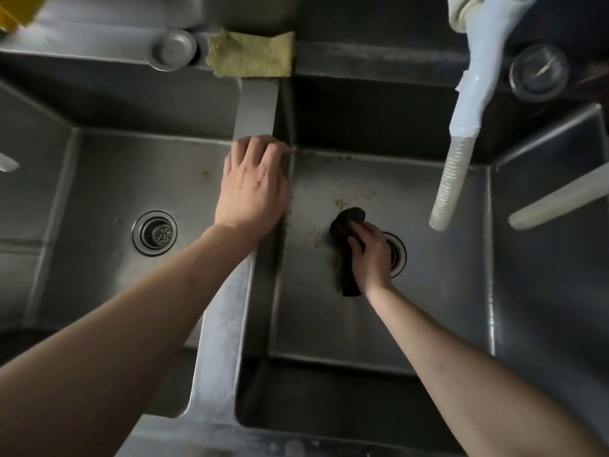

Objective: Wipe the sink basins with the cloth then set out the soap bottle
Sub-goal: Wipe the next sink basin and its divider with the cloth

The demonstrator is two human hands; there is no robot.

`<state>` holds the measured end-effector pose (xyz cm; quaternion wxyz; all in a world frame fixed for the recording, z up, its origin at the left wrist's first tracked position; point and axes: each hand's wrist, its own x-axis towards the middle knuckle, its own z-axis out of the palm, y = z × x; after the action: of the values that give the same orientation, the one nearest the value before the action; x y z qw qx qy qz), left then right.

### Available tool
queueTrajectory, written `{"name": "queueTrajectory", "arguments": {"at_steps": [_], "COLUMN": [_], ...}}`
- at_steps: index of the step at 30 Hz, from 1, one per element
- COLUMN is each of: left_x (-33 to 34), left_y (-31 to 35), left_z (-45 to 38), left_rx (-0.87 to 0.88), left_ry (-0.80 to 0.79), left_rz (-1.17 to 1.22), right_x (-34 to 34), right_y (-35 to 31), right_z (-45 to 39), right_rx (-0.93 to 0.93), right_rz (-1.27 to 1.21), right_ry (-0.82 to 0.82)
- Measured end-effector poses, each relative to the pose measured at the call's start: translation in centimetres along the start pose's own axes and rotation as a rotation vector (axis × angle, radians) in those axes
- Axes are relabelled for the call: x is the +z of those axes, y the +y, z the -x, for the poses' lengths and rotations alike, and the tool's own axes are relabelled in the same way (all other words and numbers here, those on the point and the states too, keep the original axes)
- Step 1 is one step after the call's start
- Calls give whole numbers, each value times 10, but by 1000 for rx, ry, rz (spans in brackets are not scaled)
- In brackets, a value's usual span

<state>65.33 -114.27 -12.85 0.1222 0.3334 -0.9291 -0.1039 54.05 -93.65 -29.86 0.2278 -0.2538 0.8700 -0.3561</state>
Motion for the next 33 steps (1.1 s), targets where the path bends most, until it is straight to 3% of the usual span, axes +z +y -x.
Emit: {"name": "queueTrajectory", "arguments": {"at_steps": [4,10,15,21,27,33], "left_x": [0,1,1,2,5,5], "left_y": [0,0,-1,-1,-3,-2], "left_z": [0,-1,-1,-2,-1,-1], "left_rx": [-9,-7,-4,1,16,-1], "left_ry": [14,27,14,14,21,18], "left_rz": [15,25,25,23,16,13], "right_x": [13,18,31,52,40,-8], "right_y": [4,23,31,25,24,26], "right_z": [-5,-2,-11,-5,-24,-63], "right_rx": [-49,-147,-224,-336,-291,-142], "right_rz": [74,256,408,565,321,115], "right_ry": [-125,-28,-97,-71,-80,237]}}
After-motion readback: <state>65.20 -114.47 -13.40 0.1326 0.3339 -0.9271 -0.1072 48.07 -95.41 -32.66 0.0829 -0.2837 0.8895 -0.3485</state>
